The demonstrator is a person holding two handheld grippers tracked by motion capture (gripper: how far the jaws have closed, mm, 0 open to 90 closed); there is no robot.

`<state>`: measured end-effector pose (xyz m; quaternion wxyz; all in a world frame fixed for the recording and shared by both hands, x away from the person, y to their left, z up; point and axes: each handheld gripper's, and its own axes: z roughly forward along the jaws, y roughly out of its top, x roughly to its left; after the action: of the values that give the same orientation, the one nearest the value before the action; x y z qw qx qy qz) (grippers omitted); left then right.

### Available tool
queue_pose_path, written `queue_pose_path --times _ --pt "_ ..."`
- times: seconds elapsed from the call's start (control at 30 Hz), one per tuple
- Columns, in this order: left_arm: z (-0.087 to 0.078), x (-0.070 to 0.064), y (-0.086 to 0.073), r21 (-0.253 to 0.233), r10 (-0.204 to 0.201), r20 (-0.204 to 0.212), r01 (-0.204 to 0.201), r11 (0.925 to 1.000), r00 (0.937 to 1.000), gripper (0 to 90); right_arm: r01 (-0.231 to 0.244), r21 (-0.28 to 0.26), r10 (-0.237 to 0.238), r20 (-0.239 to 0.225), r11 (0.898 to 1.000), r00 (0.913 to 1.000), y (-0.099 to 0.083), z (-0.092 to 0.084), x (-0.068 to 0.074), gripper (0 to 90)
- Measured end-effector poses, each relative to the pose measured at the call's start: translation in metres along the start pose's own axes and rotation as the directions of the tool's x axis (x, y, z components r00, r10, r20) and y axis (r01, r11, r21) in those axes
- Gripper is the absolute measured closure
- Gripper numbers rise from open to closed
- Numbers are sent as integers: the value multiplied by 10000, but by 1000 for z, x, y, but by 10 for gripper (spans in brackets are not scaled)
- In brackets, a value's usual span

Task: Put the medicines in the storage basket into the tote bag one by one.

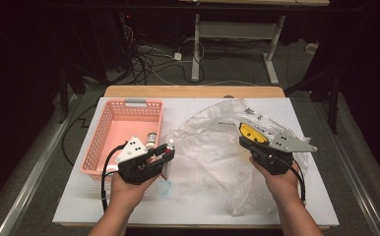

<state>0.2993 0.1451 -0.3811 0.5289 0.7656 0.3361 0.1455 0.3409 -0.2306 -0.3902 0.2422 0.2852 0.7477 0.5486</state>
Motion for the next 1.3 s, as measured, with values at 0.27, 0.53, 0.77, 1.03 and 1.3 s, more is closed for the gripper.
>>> queue_pose_path --times 0.27,0.53,0.77,1.03,1.3 --pt "16 -12 -5 326 233 271 -242 9992 9994 663 16 54 -16 -2 10000 10000 0 1 2 900" --pt "29 -19 -9 603 416 484 -445 9972 9980 663 68 52 -68 -39 10000 10000 0 1 3 900" --pt "43 -25 -13 885 574 659 -632 9941 9962 663 86 45 -86 -2 10000 10000 0 1 3 900" --pt "61 -29 -10 934 560 683 -623 9937 9961 662 69 -57 -69 19 10000 10000 1 -1 2 900" --pt "93 -35 3 808 856 604 -903 9926 9945 663 32 -141 -31 76 9999 10000 2 -2 1 900"
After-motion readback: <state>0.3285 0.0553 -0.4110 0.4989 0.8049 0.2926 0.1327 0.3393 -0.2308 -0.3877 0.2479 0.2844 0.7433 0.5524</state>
